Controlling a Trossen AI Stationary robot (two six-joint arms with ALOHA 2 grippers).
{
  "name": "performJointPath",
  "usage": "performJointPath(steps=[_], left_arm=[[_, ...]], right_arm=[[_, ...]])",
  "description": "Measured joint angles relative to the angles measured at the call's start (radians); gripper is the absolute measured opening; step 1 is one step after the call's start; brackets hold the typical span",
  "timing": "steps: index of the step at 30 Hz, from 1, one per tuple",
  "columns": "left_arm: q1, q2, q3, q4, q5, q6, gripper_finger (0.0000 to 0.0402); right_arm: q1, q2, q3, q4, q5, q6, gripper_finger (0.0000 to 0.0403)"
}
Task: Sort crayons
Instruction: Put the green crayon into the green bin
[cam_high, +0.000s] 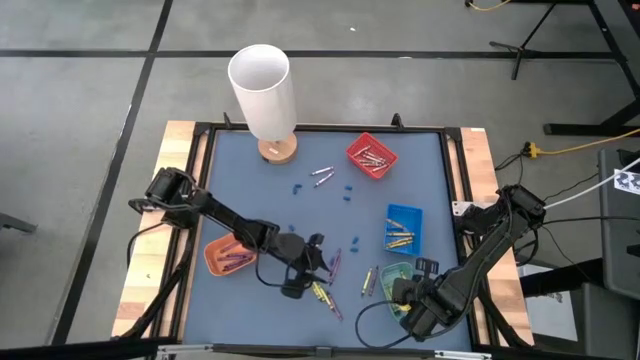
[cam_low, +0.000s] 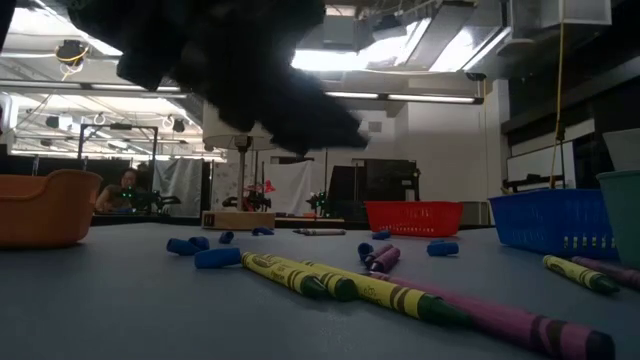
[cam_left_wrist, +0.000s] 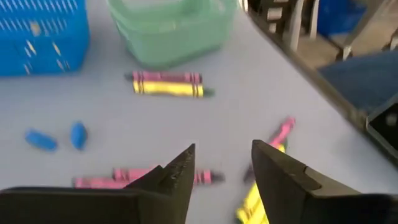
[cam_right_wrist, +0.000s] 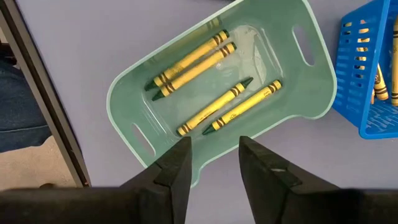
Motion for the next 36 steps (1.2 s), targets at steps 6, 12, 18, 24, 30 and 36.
performJointPath(steps=[6,12,18,24,30,36], left_arm=[[-0.021,0.0,0.0,-0.144,0.0,0.006,0.0148],[-0.054,0.0,0.0,-0.261,-0.009,0.124,0.0137],[-0.08,0.0,0.0,-0.287,-0.053,0.141,0.0131],[-0.087,0.0,0.0,-0.287,-0.086,0.158,0.013],[-0.087,0.001,0.0,-0.287,-0.087,0.158,0.013],[-0.09,0.021,-0.001,-0.283,-0.085,0.158,0.013]], right_arm=[[0.0,0.0,0.0,0.0,0.001,0.0,0.0131],[0.0,0.0,0.0,0.0,0.063,-0.001,0.0131],[0.0,0.001,0.0,0.0,0.084,-0.001,0.0131],[0.0,0.001,0.0,0.021,0.083,-0.001,0.0131],[0.0,0.001,0.0,0.061,0.083,-0.001,0.0131],[0.0,0.001,0.0,0.079,0.083,-0.001,0.0131]])
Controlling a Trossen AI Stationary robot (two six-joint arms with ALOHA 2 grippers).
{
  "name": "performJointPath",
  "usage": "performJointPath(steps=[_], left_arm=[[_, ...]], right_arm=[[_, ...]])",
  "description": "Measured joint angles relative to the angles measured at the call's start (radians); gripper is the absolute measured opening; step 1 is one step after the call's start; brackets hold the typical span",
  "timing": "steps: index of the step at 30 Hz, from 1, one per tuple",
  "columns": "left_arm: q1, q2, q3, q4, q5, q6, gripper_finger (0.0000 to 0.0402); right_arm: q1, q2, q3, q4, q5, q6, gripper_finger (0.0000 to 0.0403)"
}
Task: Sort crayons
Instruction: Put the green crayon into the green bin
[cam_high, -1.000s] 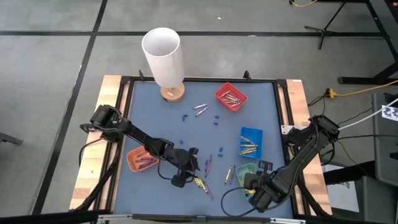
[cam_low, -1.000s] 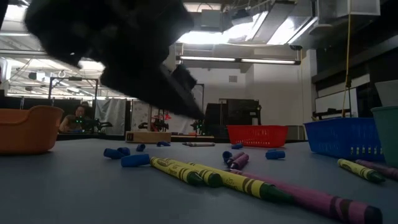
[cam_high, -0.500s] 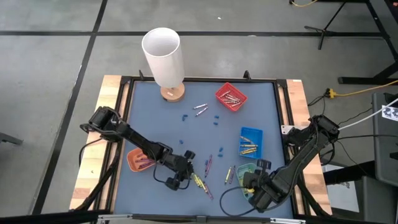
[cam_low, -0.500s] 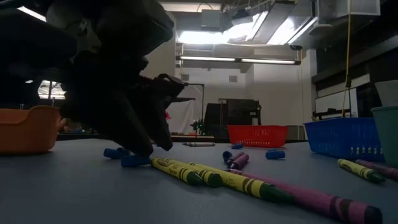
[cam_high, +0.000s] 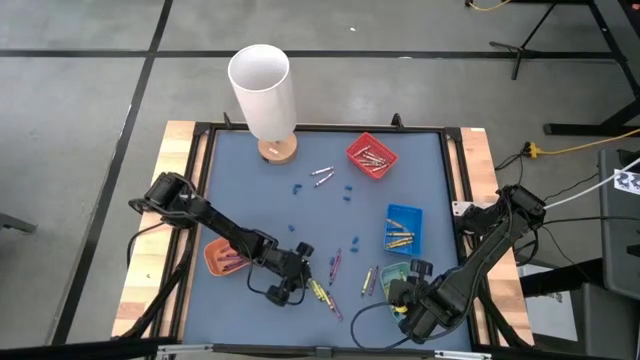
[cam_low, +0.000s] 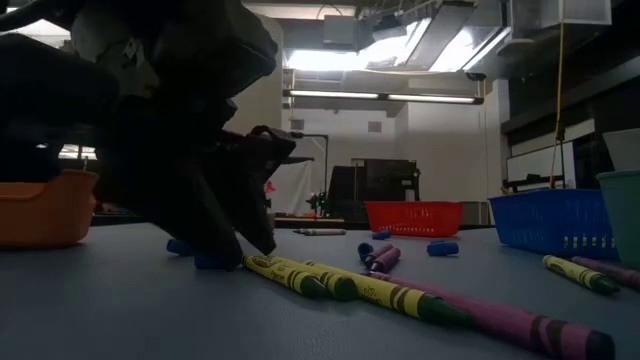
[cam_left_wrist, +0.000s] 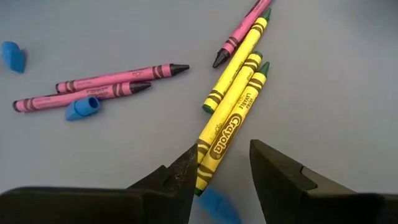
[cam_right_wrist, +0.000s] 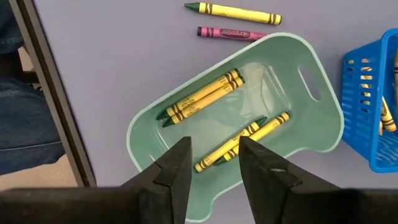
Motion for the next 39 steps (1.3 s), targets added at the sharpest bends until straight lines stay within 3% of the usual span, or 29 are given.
performJointPath(steps=[25,39], left_arm=[[0.001,0.001,0.001,-0.061,-0.001,-0.037,0.0129],[0.001,0.0,0.001,-0.064,0.003,-0.05,0.0062]], right_arm=[[0.0,0.0,0.0,0.019,-0.001,0.0,0.0131],[0.0,0.0,0.0,0.019,-0.001,-0.001,0.0131]])
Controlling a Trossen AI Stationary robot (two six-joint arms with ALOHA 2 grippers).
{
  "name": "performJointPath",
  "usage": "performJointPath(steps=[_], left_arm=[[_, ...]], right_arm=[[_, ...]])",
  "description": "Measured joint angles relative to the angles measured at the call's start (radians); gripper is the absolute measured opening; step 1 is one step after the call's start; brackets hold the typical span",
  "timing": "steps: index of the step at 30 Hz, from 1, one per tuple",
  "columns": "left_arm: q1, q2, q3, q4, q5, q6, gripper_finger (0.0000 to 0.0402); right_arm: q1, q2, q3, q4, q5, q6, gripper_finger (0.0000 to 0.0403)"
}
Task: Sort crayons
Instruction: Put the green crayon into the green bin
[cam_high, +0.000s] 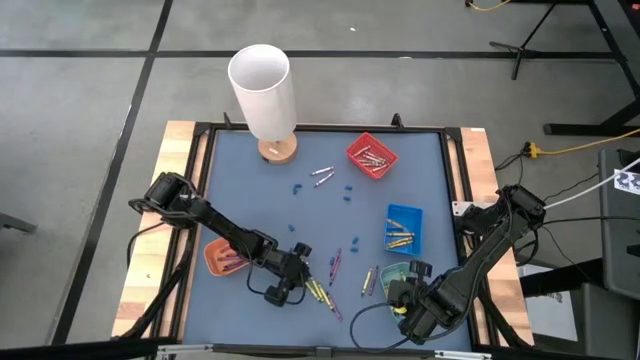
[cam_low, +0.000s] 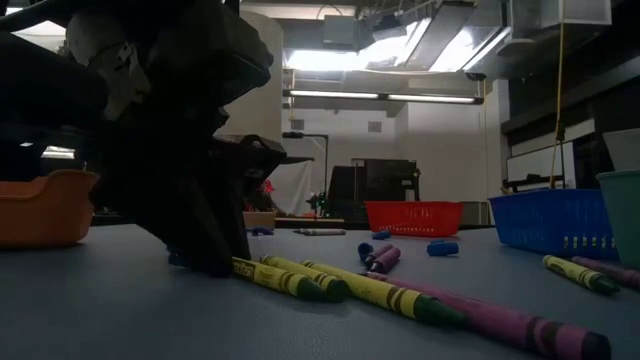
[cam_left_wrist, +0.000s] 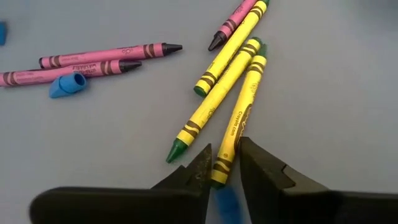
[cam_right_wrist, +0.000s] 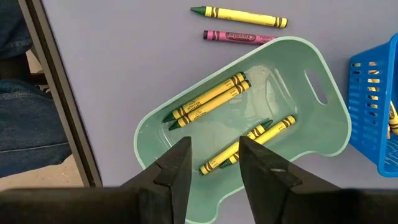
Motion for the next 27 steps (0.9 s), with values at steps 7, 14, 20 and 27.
performJointPath(steps=[7,14,20,27], left_arm=[[0.0,0.0,0.0,0.0,0.0,0.0,0.0038],[0.0,0.0,0.0,0.0,-0.002,0.001,0.002],[0.0,0.0,-0.001,0.004,-0.004,0.001,0.0013],[0.001,0.0,-0.002,0.049,-0.015,0.002,0.0012]], right_arm=[[0.0,0.0,0.0,0.0,0.0,0.0,0.0131],[0.0,0.0,0.0,0.0,0.0,0.0,0.0131],[0.0,0.0,0.0,0.0,0.0,0.0,0.0131],[0.0,0.0,0.0,0.0,0.0,0.0,0.0131]])
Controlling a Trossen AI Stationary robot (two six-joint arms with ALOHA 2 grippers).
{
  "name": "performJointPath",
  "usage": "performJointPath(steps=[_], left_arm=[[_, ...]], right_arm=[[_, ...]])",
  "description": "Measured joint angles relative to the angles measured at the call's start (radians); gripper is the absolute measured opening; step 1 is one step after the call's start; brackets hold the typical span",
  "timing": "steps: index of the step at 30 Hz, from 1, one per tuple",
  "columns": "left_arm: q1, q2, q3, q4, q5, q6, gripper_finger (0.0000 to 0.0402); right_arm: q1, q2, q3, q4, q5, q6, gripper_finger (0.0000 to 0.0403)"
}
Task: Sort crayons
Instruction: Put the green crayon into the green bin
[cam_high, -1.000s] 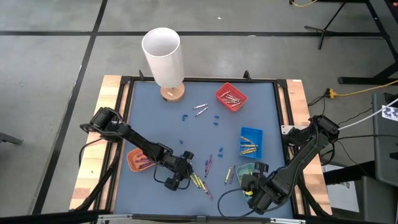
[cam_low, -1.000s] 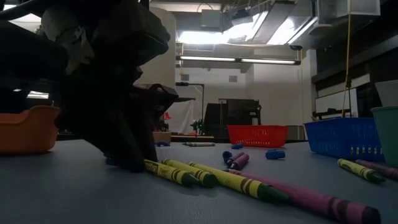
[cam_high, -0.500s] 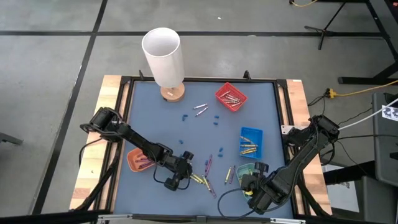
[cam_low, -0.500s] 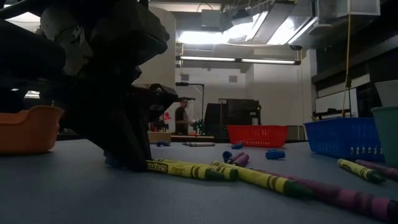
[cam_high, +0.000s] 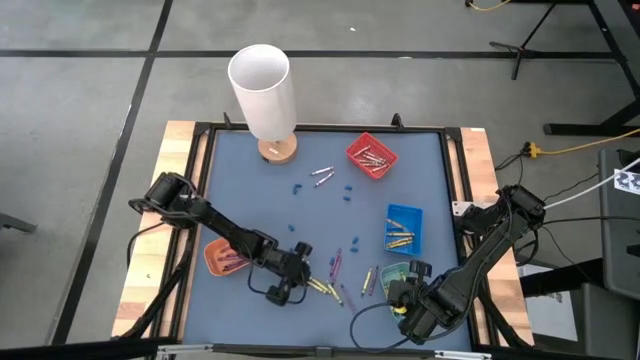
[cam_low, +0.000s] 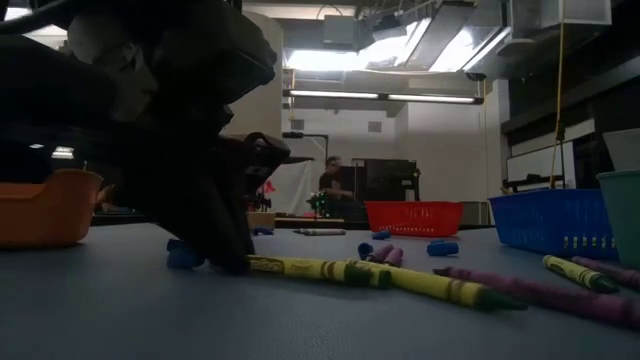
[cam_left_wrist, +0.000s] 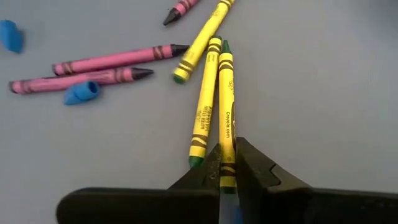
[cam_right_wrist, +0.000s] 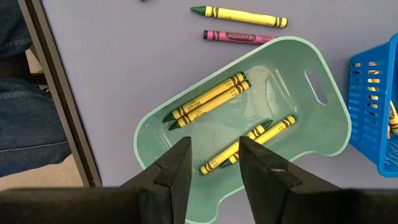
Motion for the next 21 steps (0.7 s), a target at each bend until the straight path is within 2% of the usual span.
performJointPath(steps=[8,21], left_arm=[[0.001,0.001,0.053,0.019,0.002,0.008,0.0012],[0.082,0.001,0.178,0.092,-0.052,0.294,0.0012]], right_arm=[[0.0,0.0,0.0,-0.001,-0.028,0.0,0.0131],[-0.036,-0.055,0.0,-0.004,-0.041,-0.036,0.0131]])
